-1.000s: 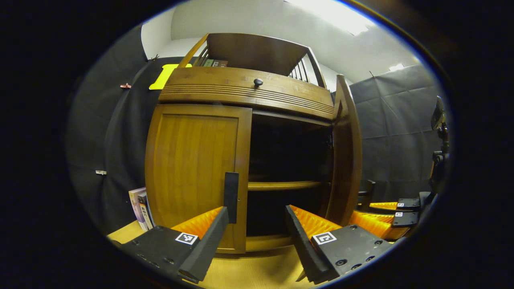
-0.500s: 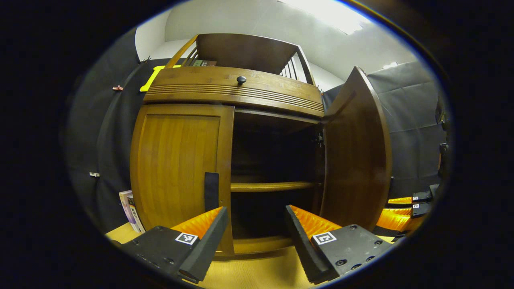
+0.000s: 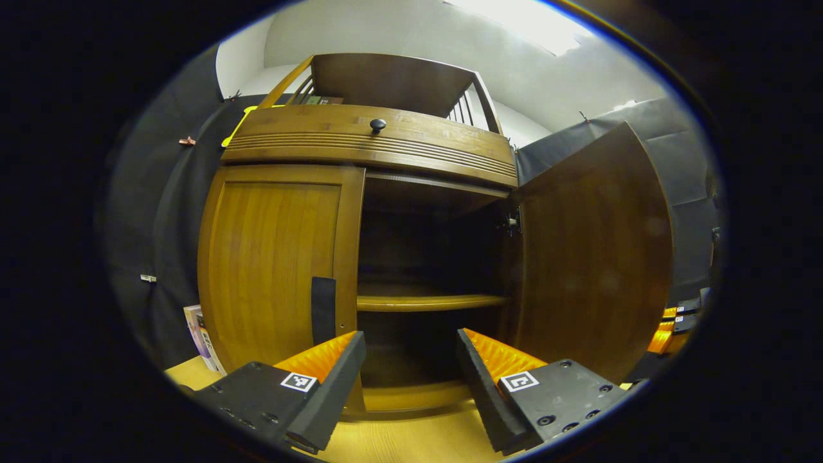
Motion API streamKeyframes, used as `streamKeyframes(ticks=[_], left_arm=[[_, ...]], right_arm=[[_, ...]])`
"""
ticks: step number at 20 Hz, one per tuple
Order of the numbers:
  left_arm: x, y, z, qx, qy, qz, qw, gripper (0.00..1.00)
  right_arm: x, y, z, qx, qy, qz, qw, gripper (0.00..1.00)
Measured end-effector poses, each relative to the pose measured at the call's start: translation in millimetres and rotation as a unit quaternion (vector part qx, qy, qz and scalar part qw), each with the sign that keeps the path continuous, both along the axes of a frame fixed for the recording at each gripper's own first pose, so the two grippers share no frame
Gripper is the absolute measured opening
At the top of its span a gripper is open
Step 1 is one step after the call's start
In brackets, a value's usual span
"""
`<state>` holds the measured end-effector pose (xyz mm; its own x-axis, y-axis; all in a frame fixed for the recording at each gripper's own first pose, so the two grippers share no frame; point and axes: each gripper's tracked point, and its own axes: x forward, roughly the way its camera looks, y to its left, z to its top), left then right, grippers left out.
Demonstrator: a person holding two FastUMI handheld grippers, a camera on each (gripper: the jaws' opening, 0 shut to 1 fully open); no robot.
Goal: Open the right door of the double-door shoe cabinet with the right hand, and open the left door with the left hand.
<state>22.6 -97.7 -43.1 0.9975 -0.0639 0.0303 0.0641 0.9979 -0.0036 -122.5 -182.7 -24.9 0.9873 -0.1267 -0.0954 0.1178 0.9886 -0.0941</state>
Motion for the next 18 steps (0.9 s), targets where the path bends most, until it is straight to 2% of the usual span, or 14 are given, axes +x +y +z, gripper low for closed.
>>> streamKeyframes(ticks=[1, 2, 3, 7, 8, 9, 10, 11, 12, 14, 16, 17, 18], left_arm=[[3.2, 4.9, 1.4, 0.002, -0.003, 0.01, 1.0, 0.84], [7.1, 11.6, 1.1, 0.005, -0.004, 0.022, 1.0, 0.84], [11.0, 17.9, 1.3, 0.008, -0.005, 0.033, 0.999, 0.84], [24.2, 41.8, -2.2, 0.024, -0.002, 0.068, 0.997, 0.85], [25.9, 47.6, -3.1, 0.026, 0.0, 0.073, 0.997, 0.85], [27.7, 52.4, -3.2, 0.027, 0.002, 0.076, 0.997, 0.85], [29.1, 56.5, -3.6, 0.027, 0.003, 0.077, 0.997, 0.92], [30.7, 58.1, -5.2, 0.027, 0.005, 0.077, 0.997, 0.85], [31.6, 60.8, -5.0, 0.027, 0.006, 0.079, 0.997, 0.87], [34.2, 66.9, -8.1, 0.032, 0.008, 0.08, 0.996, 0.92], [38.0, 76.1, -11.1, 0.037, 0.008, 0.08, 0.996, 0.88], [40.8, 82.0, -12.8, 0.037, 0.007, 0.082, 0.996, 0.88], [43.4, 86.9, -13.9, 0.039, 0.008, 0.084, 0.996, 0.92]], right_arm=[[-0.8, -2.5, -0.1, 0.009, 0.0, 0.004, 1.0, 0.17], [-1.5, -7.0, -0.2, 0.013, 0.0, 0.003, 1.0, 0.07], [-2.2, -11.8, 1.1, 0.01, -0.003, -0.001, 1.0, 0.17], [-14.1, -28.0, 7.7, 0.012, -0.011, -0.021, 1.0, 0.17], [-19.5, -32.0, 7.6, 0.008, -0.013, -0.028, 0.999, 0.07], [-24.4, -35.8, 9.9, 0.002, -0.016, -0.038, 0.999, 0.16], [-32.0, -41.0, 13.9, -0.008, -0.021, -0.052, 0.998, 0.17], [-40.4, -47.6, 19.9, -0.019, -0.029, -0.069, 0.997, 0.07], [-49.3, -50.7, 26.8, -0.024, -0.039, -0.082, 0.996, 0.14], [-61.4, -39.4, 33.6, -0.01, -0.049, -0.078, 0.996, 0.13], [-69.9, -29.9, 36.7, -0.007, -0.057, -0.078, 0.995, 0.14], [-69.3, -23.8, 36.8, -0.009, -0.06, -0.076, 0.995, 0.21], [-69.4, -16.7, 37.6, -0.014, -0.063, -0.073, 0.995, 0.34]])
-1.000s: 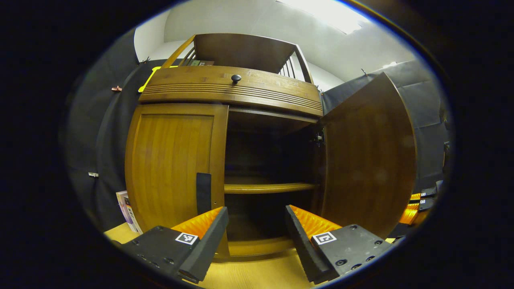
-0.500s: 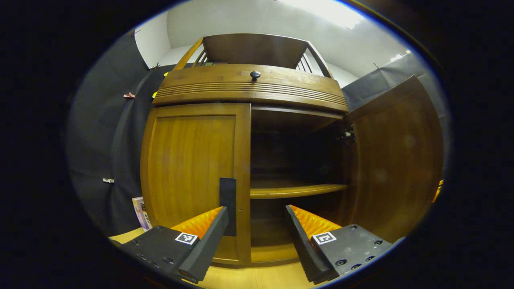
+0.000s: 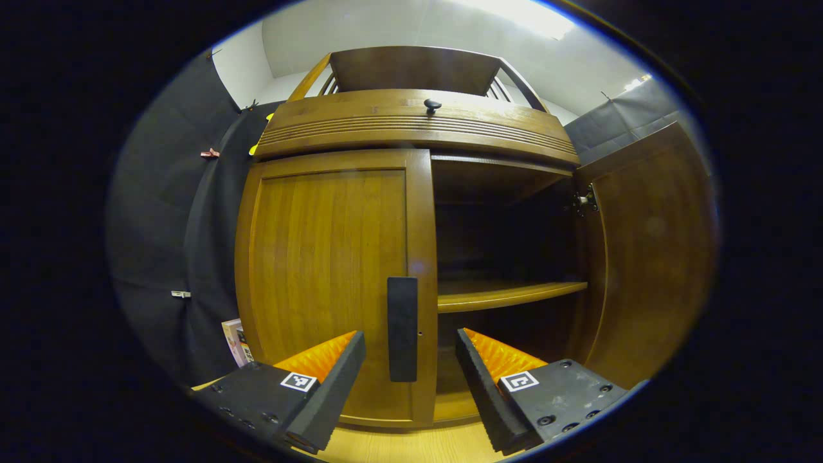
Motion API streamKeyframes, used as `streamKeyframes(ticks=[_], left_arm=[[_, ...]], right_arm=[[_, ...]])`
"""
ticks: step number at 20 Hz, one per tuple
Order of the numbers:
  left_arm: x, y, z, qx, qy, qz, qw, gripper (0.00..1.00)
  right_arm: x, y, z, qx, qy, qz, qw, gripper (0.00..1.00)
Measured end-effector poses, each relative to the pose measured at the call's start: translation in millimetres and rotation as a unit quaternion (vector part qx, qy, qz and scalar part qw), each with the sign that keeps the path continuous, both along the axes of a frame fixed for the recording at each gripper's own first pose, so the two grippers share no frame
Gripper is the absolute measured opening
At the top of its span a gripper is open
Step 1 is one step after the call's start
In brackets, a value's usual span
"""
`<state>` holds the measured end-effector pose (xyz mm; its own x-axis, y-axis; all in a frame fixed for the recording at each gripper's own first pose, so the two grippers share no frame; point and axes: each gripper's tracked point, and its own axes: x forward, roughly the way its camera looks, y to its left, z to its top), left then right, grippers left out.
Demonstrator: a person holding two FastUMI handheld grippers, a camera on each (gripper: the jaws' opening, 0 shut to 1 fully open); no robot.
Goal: Open the right door of the double-door shoe cabinet with the right hand, and open the left door with the left hand.
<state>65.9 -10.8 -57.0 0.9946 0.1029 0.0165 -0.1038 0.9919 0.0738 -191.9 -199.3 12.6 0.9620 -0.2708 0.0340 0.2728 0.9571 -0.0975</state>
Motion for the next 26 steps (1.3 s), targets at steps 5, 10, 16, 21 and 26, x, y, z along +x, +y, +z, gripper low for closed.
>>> streamKeyframes(ticks=[5, 10, 16, 21, 26], left_arm=[[20.8, 5.1, -8.4, 0.011, 0.004, -0.007, 1.0, 0.85], [44.9, 5.5, -7.2, 0.021, -0.01, -0.003, 1.0, 0.85], [68.2, 7.8, -12.5, 0.015, -0.016, 0.003, 1.0, 0.72], [66.3, 13.6, -9.7, -0.005, -0.024, 0.012, 1.0, 0.43], [57.9, 13.6, -11.6, -0.009, -0.006, -0.013, 1.0, 0.33]], right_arm=[[18.4, 45.6, 6.4, -0.01, -0.013, 0.04, 0.999, 0.92], [18.8, 58.9, 11.3, -0.033, -0.025, 0.04, 0.998, 0.97], [22.8, 56.5, 18.7, -0.026, -0.045, 0.029, 0.998, 0.97], [22.8, 45.6, 18.1, -0.032, -0.043, 0.002, 0.999, 0.99], [25.3, 57.2, 11.4, -0.02, -0.038, 0.012, 0.999, 0.95]])
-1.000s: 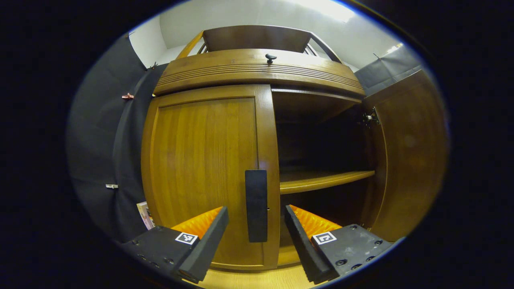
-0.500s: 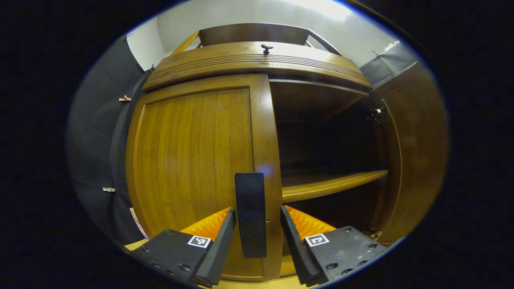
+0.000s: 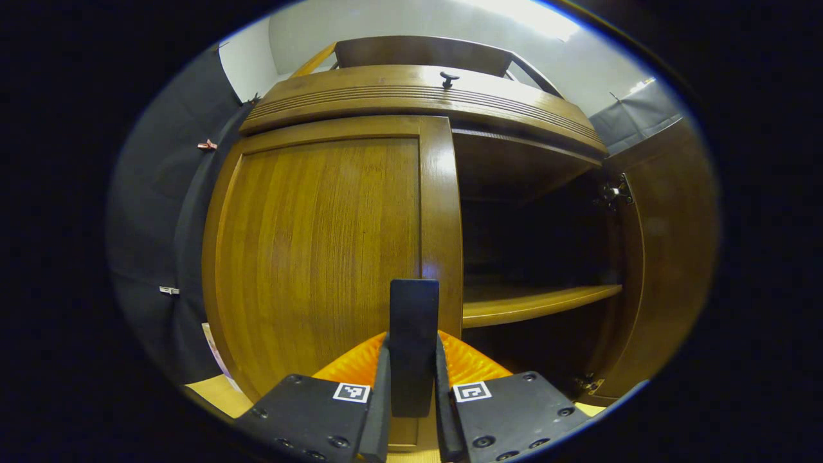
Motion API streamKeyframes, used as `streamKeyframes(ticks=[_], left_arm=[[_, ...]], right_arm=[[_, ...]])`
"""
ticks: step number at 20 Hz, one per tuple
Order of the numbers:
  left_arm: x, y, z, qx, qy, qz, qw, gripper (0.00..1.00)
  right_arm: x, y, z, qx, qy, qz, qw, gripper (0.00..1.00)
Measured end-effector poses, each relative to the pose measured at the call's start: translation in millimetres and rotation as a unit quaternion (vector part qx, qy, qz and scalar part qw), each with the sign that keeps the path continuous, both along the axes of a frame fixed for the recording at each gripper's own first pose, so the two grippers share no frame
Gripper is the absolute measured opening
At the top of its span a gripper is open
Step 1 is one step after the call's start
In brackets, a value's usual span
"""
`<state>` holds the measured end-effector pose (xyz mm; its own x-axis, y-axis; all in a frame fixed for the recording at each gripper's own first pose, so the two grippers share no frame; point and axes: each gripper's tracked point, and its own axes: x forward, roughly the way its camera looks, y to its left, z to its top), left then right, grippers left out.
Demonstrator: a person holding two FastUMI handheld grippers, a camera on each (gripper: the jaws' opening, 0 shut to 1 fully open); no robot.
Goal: Open the right door of the double-door shoe cabinet with the right hand, and open the left door with the left hand.
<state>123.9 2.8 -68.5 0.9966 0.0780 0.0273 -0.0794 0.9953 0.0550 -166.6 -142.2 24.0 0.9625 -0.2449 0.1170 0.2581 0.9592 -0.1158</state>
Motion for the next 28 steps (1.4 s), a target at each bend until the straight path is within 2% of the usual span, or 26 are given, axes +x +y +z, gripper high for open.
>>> streamKeyframes(ticks=[1, 8, 18, 28], left_arm=[[-4.2, -0.2, 1.2, -0.003, 0.001, -0.007, 1.0, 0.33], [-45.1, 1.5, 3.2, -0.016, 0.024, -0.051, 0.998, 0.33], [-107.3, 17.6, 13.3, -0.009, 0.027, -0.097, 0.995, 0.31], [-159.9, 47.2, 19.5, 0.003, 0.025, -0.09, 0.996, 0.31]], right_arm=[[0.1, 2.0, 0.6, 0.001, -0.002, 0.002, 1.0, 0.97], [6.3, 29.1, -5.7, 0.014, 0.009, 0.025, 1.0, 0.95], [14.0, 82.8, -16.6, 0.021, 0.026, 0.062, 0.997, 0.97], [17.6, 135.0, -25.3, 0.039, 0.035, 0.11, 0.993, 0.97]])
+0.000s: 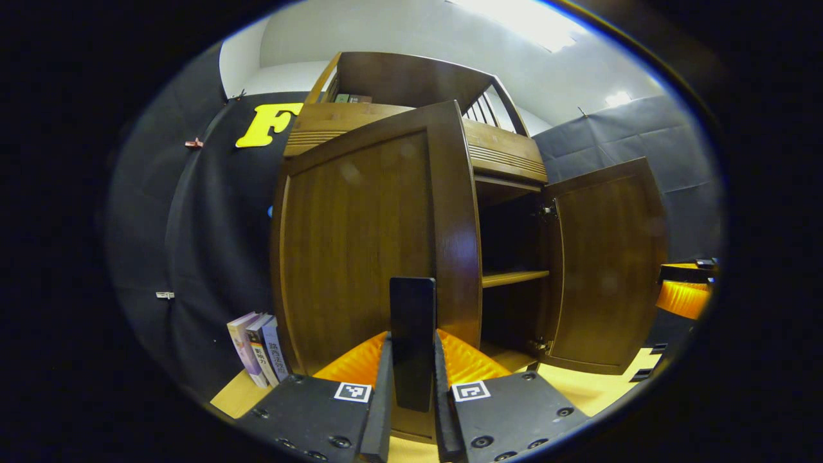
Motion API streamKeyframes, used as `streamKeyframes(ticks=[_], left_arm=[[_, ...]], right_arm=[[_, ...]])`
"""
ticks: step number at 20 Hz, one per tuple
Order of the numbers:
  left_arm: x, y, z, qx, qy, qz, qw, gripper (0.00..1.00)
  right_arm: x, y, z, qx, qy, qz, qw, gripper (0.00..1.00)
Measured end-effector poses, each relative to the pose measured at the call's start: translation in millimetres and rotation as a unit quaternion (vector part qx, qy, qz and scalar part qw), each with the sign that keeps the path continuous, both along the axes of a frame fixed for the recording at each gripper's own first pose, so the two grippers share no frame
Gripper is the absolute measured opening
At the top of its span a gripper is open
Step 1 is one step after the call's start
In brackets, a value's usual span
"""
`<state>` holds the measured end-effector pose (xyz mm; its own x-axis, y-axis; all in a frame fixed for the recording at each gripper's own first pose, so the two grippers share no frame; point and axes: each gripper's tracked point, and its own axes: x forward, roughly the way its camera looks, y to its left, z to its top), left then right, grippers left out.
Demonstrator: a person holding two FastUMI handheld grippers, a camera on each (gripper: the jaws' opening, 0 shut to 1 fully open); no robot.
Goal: Open the right door of the double-door shoe cabinet with the right hand, and open the left door with the left hand.
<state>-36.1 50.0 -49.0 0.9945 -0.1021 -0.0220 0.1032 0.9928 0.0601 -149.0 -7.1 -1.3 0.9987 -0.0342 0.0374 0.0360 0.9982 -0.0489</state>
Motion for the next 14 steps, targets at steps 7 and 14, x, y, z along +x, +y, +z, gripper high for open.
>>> streamKeyframes(ticks=[7, 14], left_arm=[[-32.1, 31.9, 7.3, 0.01, -0.006, 0.027, 1.0, 0.29], [-61.1, 73.1, 15.6, 0.02, -0.019, 0.064, 0.998, 0.27]], right_arm=[[10.8, 35.2, -6.3, 0.018, 0.008, 0.04, 0.999, 0.97], [21.6, 76.0, -16.4, 0.044, 0.024, 0.085, 0.995, 0.98]])
